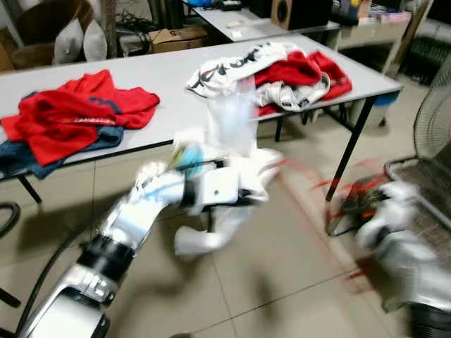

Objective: Hang hanger

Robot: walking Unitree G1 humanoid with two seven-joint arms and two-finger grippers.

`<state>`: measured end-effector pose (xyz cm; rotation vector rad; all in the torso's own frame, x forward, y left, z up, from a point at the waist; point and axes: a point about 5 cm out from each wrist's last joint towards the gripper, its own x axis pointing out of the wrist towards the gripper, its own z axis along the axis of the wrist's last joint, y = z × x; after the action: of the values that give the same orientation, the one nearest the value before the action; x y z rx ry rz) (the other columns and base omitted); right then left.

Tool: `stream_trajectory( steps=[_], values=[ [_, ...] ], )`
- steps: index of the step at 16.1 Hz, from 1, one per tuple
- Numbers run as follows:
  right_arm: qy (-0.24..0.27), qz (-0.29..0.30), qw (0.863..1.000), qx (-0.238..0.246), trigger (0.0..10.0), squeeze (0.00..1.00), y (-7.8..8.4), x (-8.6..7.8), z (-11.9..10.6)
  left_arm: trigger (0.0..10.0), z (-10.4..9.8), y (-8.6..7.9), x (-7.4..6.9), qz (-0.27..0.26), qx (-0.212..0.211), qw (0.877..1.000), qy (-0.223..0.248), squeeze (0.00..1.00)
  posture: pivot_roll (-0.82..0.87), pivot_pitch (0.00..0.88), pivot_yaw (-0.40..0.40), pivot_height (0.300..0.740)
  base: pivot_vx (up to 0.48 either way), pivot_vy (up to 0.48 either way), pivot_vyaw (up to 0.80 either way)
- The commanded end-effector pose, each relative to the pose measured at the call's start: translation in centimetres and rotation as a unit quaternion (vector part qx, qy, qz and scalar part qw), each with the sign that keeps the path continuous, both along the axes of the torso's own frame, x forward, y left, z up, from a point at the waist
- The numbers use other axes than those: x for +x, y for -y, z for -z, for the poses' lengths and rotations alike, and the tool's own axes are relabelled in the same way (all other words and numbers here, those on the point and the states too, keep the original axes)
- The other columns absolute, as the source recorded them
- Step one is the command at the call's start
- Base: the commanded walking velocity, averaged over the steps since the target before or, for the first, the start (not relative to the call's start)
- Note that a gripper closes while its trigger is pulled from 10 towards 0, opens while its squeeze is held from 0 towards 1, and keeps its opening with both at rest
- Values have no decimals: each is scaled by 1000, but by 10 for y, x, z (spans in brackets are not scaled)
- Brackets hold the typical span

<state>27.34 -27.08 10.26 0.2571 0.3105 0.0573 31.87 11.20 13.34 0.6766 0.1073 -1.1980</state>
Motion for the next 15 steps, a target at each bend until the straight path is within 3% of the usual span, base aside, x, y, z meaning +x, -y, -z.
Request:
stream_trajectory(
  steps=[1,2,3,4,8,11,12,15],
  values=[
    [6,28,1000,12,10000,0,-2,4,-2,10000,9,-9,9,-82,14,996,-15,0,-85,0,79,740,0,0,0],
    [-5,39,999,9,10000,0,0,3,2,10000,13,-8,9,-90,21,995,-23,0,-85,0,79,740,0,0,0],
    [-21,-2,999,-34,10000,0,-12,-1,6,10000,18,-3,10,-93,33,995,-16,0,-101,0,86,740,0,0,0],
    [-6,-27,999,-31,10000,0,-21,-7,2,10000,12,1,14,-91,30,995,8,0,-101,0,91,740,0,0,0],
    [48,-59,995,64,10000,0,-33,-10,-9,10000,-5,12,20,-77,12,995,62,0,-88,0,94,740,0,0,0],
    [86,-70,975,193,10000,0,-53,-4,-23,10000,-6,10,12,-71,-6,995,68,0,-63,0,73,740,0,0,0],
    [86,-67,972,207,10000,0,-55,-2,-23,10000,-5,10,10,-69,-12,995,66,0,-61,0,71,740,0,0,0],
    [102,-35,938,329,10000,0,-63,9,-30,10000,-4,17,-1,-63,-55,994,65,0,-55,0,58,740,0,0,0]
  ],
)
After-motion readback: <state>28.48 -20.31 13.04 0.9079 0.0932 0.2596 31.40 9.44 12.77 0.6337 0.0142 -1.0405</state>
